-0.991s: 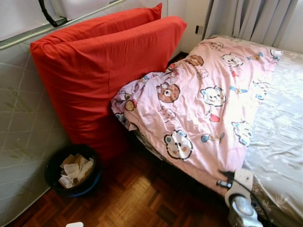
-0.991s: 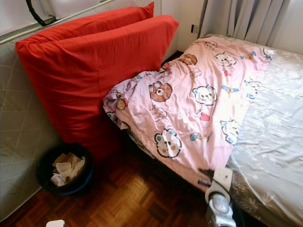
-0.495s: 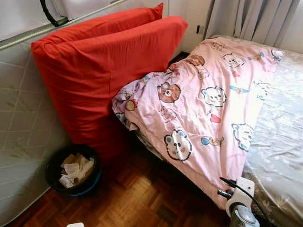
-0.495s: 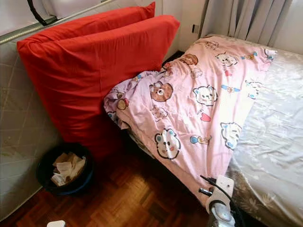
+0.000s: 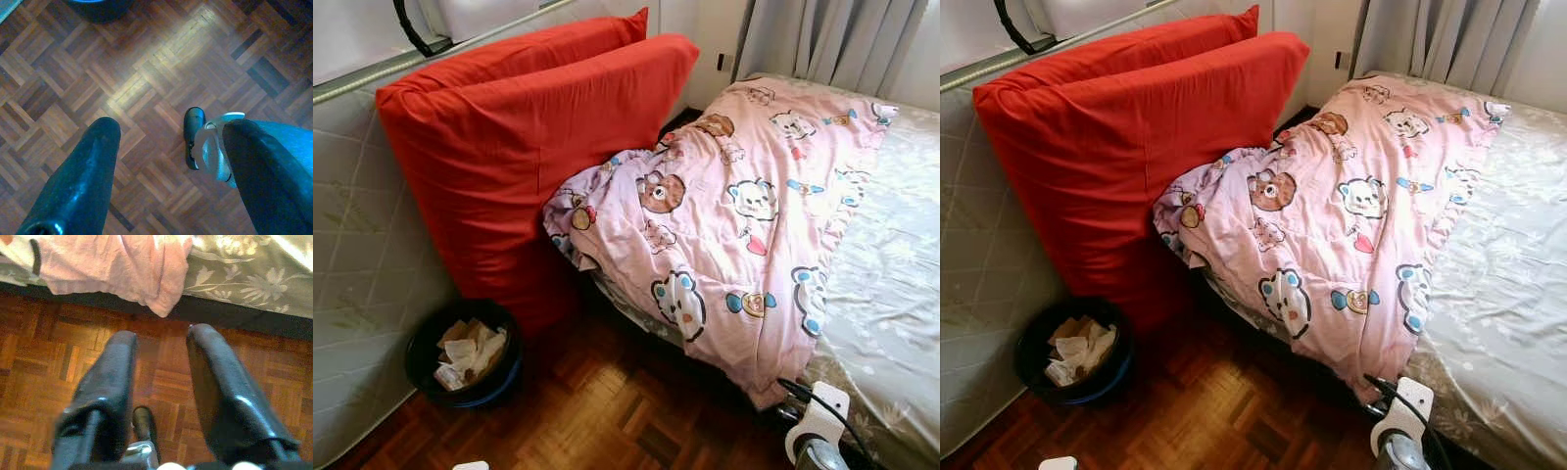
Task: Clean up the room
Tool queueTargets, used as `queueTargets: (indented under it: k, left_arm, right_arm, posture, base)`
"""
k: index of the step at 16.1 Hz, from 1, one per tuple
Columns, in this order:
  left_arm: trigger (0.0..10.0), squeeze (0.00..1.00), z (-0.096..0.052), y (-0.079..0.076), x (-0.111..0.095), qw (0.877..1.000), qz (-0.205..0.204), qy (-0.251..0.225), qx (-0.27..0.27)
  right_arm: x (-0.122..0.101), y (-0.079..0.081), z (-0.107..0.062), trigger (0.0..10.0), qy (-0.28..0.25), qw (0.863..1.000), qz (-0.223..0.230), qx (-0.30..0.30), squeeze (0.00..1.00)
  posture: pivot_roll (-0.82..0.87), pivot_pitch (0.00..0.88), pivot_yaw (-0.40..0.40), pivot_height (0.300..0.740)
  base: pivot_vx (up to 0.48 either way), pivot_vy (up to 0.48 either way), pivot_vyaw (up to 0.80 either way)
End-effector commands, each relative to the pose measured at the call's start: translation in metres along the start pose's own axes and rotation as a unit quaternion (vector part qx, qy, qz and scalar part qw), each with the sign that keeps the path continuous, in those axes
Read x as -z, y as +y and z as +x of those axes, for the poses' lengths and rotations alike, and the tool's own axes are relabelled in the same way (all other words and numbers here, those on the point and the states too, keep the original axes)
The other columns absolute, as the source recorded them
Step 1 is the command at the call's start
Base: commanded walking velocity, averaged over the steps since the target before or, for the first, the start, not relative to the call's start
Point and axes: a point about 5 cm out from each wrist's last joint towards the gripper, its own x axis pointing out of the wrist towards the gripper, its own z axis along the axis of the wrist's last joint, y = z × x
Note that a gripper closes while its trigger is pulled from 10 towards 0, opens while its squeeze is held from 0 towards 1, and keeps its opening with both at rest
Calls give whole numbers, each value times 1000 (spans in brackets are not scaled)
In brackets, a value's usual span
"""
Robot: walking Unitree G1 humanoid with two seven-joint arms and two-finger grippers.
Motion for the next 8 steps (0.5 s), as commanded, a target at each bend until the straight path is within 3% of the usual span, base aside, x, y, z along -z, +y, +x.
queueTargets:
  k: [1, 5, 8]
  left_arm:
    - [10000, 0, -1, 1, 5, 1000, 4, 12, 0]
    - [10000, 0, 0, -1, 4, 1000, 4, 19, 0]
    - [10000, 0, 0, -3, 6, 1000, 1, 26, 0]
  right_arm:
    - [14, -1, -3, 10000, 20, 999, -23, -13, 0]
    - [39, 0, -10, 10000, 55, 992, -104, -40, 0]
    - [56, 4, -16, 10000, 79, 988, -117, -61, 0]
  posture:
    - [14, 79, 22, 740]
    - [5, 59, 15, 740]
    - [10, 46, 10, 740]
  base:
    - [0, 0, 0]
    - [0, 0, 0]
    - [0, 0, 0]
